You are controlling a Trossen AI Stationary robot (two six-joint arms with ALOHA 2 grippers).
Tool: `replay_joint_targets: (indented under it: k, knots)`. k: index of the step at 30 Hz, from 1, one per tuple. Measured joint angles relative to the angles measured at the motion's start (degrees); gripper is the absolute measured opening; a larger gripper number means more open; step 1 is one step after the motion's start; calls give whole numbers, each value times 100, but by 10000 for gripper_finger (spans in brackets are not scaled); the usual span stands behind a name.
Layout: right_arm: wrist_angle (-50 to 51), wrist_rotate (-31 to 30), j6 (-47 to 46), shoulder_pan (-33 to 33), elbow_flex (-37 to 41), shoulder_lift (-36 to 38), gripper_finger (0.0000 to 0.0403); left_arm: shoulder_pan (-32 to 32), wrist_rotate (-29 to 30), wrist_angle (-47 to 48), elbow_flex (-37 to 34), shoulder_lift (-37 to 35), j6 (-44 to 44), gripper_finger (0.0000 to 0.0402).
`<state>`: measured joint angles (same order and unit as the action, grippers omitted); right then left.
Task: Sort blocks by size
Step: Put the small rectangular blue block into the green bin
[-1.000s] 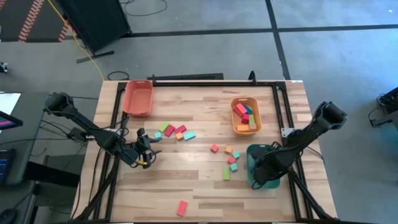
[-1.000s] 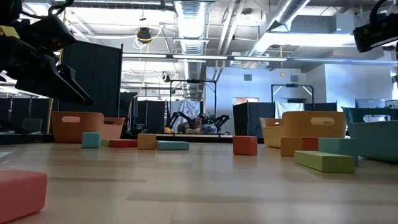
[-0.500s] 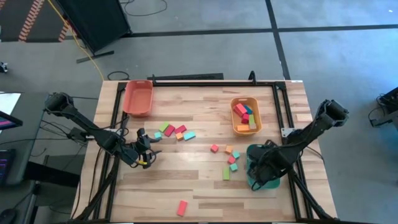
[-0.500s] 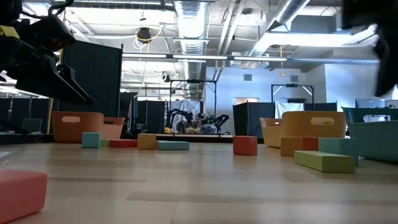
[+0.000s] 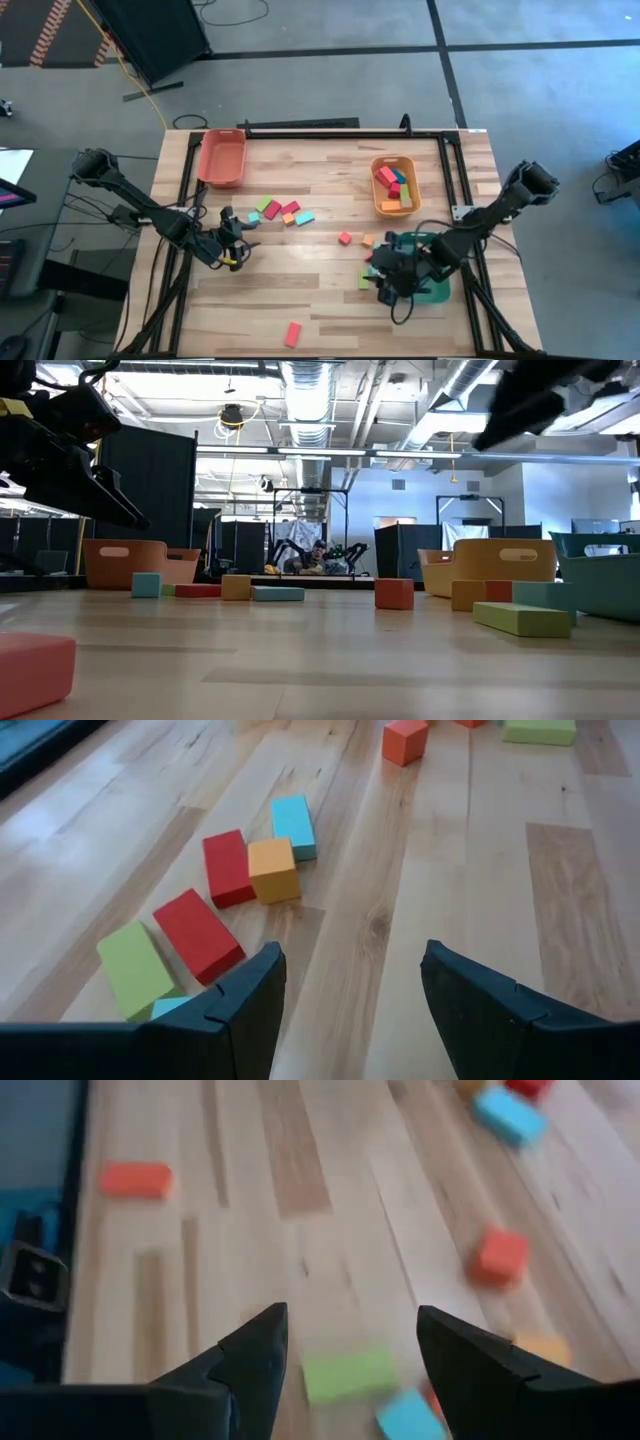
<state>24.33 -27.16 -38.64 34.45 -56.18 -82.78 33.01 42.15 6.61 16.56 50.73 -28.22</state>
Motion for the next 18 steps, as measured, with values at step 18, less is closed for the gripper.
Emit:
replay_joint_targets:
  k: [18]
  knots:
    - [-1486, 481, 1874, -880, -61, -1204, 250, 0, -152, -3, 0, 1, -98, 224]
